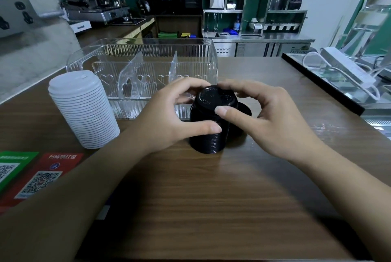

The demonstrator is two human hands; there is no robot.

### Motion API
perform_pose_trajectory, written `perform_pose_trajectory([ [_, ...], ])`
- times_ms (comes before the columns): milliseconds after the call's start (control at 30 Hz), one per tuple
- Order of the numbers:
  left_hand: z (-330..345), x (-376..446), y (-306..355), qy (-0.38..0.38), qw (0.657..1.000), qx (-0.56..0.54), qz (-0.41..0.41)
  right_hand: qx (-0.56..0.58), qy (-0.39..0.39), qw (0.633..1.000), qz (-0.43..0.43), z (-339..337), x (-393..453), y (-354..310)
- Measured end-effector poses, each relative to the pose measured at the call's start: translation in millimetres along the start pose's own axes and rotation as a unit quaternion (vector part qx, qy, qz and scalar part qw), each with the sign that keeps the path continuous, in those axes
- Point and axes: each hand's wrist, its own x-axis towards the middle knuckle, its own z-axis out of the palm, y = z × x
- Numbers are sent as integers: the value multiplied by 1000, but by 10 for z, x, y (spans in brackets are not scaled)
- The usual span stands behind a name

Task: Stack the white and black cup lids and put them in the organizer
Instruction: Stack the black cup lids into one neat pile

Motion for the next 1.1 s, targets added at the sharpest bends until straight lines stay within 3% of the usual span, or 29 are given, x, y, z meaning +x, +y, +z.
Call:
perform_pose_trajectory([
  [167, 14, -28, -26, -60, 996, 22, -57, 2, -24, 999, 39, 40, -7, 6],
  [300, 19, -31, -23, -62, 995, 27, -75, 4, -43, 998, 39, 48, -12, -9],
  [733, 28, -30, -44, -77, 992, -48, -93, 68, -99, 992, 38, 7, 32, 66],
  [1100, 46, -53, 14, -68, 995, -33, -61, 56, -75, 994, 49, 2, 42, 113],
])
